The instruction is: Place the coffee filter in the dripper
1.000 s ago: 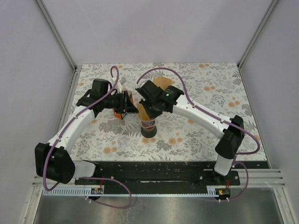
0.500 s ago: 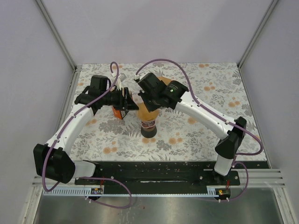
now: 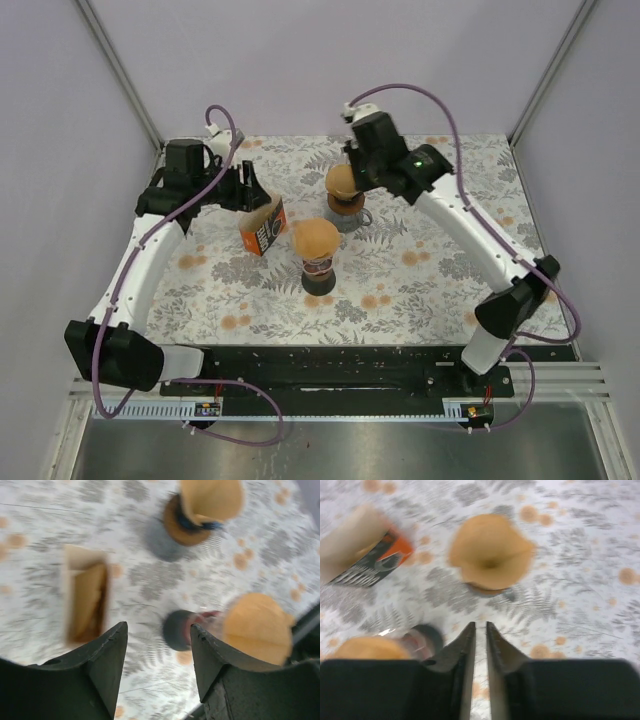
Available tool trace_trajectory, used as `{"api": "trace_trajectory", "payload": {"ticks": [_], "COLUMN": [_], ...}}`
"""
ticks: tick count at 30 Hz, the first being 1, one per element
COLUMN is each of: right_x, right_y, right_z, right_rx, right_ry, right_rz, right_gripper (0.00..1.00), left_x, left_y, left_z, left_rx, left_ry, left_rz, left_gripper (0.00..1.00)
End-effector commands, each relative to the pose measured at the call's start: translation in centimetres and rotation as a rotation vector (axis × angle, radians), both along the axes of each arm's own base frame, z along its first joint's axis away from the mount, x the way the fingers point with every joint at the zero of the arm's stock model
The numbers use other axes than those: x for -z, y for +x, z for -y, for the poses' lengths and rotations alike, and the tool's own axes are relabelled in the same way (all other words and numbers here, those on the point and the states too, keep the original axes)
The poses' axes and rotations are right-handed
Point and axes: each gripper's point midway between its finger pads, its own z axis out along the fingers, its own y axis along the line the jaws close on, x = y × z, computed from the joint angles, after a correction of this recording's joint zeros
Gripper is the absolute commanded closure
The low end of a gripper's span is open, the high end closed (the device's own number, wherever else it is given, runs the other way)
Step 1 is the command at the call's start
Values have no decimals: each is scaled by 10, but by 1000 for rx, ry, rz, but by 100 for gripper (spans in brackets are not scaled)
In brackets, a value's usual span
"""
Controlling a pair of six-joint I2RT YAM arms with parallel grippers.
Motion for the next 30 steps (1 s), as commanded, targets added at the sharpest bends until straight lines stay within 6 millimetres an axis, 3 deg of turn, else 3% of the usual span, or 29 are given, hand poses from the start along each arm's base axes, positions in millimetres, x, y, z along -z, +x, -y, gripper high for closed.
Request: {"api": "trace_trajectory", "payload": {"ticks": [1, 4, 7, 11, 17, 22, 30], "right_x": [-57, -45, -25, 12, 46, 81, 114], "right_y": [29, 38, 44, 42, 40, 41, 39], "right_z": [93, 150, 204, 258, 297, 304, 310], "right_rx": [207, 350, 502, 654, 773, 792, 798], "right_ry": [163, 179, 181, 207, 224, 207, 211], "right_rz": [189, 201, 200, 183, 218, 230, 326], "right_gripper": [62, 24, 1, 1, 1, 1, 0], "left_x": [-24, -23, -18, 3, 46, 83, 115], "left_y": [42, 56, 67, 74, 77, 72, 64], "left_z": [-68, -105, -141, -177, -217, -223, -222], "left_rx": [-218, -316, -430, -546, -664, -696, -733], "left_ry": [191, 226, 258, 306, 311, 292, 255], "left_rz": [229, 270, 309, 345, 305, 258, 264], "left_gripper": [42, 36, 23, 14, 11, 9, 5]}}
